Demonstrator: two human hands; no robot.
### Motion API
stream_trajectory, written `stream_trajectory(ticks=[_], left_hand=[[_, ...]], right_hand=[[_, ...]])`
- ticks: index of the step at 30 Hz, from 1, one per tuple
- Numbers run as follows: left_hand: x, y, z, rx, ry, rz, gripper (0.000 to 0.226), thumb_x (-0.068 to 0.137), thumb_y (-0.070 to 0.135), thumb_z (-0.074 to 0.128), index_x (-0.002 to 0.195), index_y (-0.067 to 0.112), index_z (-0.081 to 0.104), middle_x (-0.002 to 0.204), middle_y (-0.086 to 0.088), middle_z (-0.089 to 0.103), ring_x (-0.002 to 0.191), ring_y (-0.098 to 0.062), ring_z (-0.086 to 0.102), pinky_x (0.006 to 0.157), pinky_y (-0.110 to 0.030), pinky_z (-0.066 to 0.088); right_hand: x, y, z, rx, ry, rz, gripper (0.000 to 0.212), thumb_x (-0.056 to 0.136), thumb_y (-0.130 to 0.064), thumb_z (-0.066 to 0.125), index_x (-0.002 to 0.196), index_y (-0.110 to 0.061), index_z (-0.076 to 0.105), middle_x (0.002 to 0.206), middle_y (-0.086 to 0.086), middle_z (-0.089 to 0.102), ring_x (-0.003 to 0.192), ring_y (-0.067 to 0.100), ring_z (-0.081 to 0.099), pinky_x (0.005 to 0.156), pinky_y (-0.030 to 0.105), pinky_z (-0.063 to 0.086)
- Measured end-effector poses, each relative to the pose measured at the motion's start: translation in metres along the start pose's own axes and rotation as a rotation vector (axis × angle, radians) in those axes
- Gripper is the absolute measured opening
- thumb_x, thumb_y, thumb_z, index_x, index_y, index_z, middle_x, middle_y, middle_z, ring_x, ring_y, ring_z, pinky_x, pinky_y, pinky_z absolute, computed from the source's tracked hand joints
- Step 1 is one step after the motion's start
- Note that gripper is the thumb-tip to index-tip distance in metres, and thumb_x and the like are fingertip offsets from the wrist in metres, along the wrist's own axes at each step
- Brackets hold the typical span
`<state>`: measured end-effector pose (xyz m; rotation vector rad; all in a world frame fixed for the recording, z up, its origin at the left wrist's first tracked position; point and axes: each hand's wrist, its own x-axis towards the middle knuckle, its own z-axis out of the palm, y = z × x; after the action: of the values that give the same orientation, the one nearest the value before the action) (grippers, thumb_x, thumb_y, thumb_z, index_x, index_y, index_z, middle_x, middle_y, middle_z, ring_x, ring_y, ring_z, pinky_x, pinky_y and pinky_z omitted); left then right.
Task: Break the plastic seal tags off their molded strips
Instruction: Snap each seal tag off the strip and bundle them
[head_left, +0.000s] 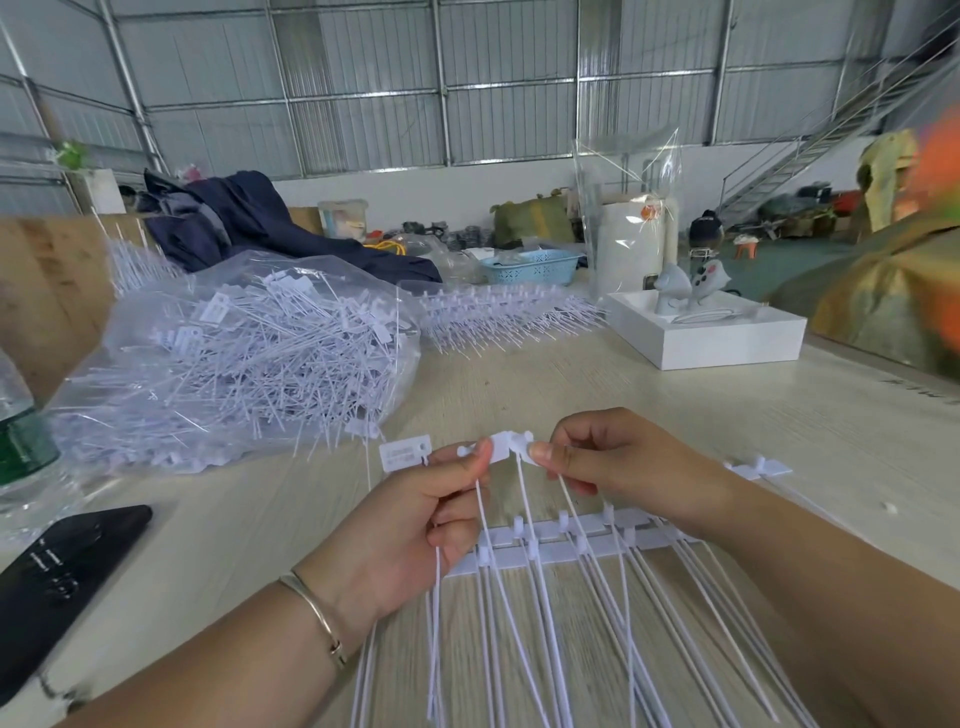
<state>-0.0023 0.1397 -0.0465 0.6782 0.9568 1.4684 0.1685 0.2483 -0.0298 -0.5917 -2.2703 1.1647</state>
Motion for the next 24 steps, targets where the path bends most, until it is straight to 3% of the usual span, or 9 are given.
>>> stream_trajectory(ticks=[6,11,15,18,24], left_hand=[[-0.002,-0.002,0.003,0.011,-0.055,-0.032,0.018,0.078,0.021,0.069,0.066,0.018,0.055,0.057,0.007,0.037,0.037,-0.001,0.022,0.032,-0.013,0.015],[-0.004,-0.013,0.009,0.195,-0.127,-0.151,0.033,0.068,0.049,0.072,0.064,0.021,0.055,0.059,0.007,0.033,0.042,-0.002,0.02,0.034,-0.012,0.018],[-0.003,-0.01,0.01,0.196,-0.164,-0.144,0.045,0.062,0.06,0.074,0.068,0.021,0.053,0.062,0.005,0.027,0.042,-0.002,0.019,0.033,-0.012,0.02],[-0.002,-0.004,0.007,0.123,-0.104,-0.099,0.038,0.064,0.054,0.075,0.066,0.021,0.057,0.061,0.006,0.029,0.041,-0.002,0.019,0.031,-0.012,0.019],[0.0,0.0,0.001,0.06,0.039,0.043,0.021,0.079,0.025,0.068,0.071,0.017,0.05,0.066,0.003,0.033,0.038,-0.002,0.022,0.032,-0.014,0.014]], right_hand=[[0.001,0.003,0.003,-0.04,-0.043,0.08,0.049,0.074,-0.067,0.057,0.064,-0.02,0.06,0.057,-0.004,0.057,0.056,0.008,0.047,0.062,0.023,0.039],[0.002,0.002,0.012,-0.039,-0.037,0.077,0.048,0.078,-0.056,0.063,0.065,-0.01,0.055,0.058,0.002,0.042,0.057,0.014,0.036,0.058,0.027,0.033],[0.004,-0.004,0.015,0.031,0.062,0.02,0.054,0.073,-0.055,0.063,0.062,-0.003,0.05,0.049,-0.009,0.031,0.046,0.006,0.027,0.046,0.016,0.025],[0.005,-0.003,0.004,0.056,0.157,0.004,0.064,0.07,-0.053,0.068,0.075,0.009,0.056,0.051,-0.006,0.029,0.047,0.007,0.026,0.046,0.016,0.023],[0.004,0.003,-0.008,0.119,0.182,0.041,0.051,0.07,-0.049,0.069,0.075,0.002,0.063,0.058,0.0,0.039,0.053,0.008,0.034,0.053,0.015,0.03]])
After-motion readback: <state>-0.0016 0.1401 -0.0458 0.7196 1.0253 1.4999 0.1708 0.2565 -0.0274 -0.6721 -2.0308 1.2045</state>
